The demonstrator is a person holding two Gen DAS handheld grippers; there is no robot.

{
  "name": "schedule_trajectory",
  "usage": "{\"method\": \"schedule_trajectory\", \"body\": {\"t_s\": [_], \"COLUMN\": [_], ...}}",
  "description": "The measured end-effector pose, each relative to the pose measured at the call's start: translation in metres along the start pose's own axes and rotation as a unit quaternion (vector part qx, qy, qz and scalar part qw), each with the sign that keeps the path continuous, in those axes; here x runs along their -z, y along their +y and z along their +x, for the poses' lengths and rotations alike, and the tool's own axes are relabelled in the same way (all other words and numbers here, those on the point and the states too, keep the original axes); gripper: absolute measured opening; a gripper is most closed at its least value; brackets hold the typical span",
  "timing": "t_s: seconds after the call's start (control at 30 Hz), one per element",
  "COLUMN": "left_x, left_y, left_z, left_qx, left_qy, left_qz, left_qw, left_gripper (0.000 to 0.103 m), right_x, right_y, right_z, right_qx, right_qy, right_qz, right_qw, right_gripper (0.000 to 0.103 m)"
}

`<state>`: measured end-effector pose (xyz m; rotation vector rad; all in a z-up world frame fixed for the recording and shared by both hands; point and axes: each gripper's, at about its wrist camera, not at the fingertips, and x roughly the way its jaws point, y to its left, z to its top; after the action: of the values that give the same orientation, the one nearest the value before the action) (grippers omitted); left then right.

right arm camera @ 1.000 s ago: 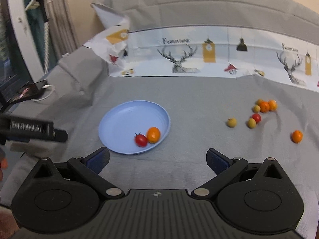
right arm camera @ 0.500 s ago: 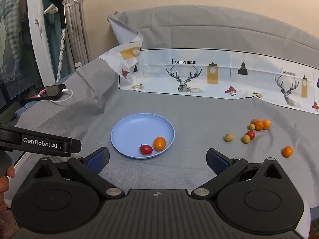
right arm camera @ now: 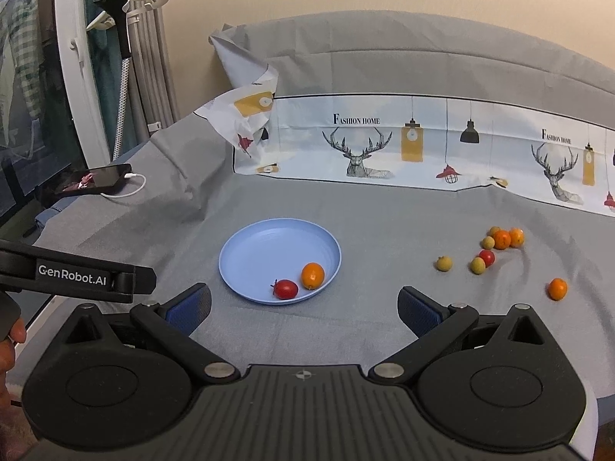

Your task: Organize fruits

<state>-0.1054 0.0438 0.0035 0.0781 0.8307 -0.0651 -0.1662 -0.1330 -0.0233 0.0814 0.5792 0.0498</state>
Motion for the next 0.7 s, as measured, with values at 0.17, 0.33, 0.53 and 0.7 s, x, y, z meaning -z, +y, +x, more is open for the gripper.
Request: {"method": "schedule_trajectory", "body": {"t_s": [0.17, 0.33, 0.53, 0.7], "left_x": [0.000, 0.001, 0.002, 0.003], "left_y": [0.000, 0.000, 0.002, 0.002], "left_z": [0.003, 0.004, 0.012, 0.017], "left_qx": [0.000, 0.000, 0.001, 0.000], "left_qy": [0.002, 0.004, 0.015, 0.022], "left_qz": [0.001, 0.001, 0.000, 0.002], "left_qw": [1.0000, 1.0000, 0.9999, 0.9997], "left_gripper": [0.103, 0.103, 0.103, 0.103], "right_x": [0.000, 0.000, 0.001, 0.003], "right_y": [0.000, 0.001, 0.001, 0.000], "right_z": [0.003, 0.005, 0.009, 0.014], "right_qx": [0.000, 0.000, -0.001, -0.001], "right_qy": [0.004, 0.009, 0.016, 0.023], "right_qz": [0.001, 0.001, 0.001, 0.006], "right_qw": [1.000, 1.000, 1.000, 1.000], "right_gripper": [0.102, 0.102, 0.102, 0.102]}}
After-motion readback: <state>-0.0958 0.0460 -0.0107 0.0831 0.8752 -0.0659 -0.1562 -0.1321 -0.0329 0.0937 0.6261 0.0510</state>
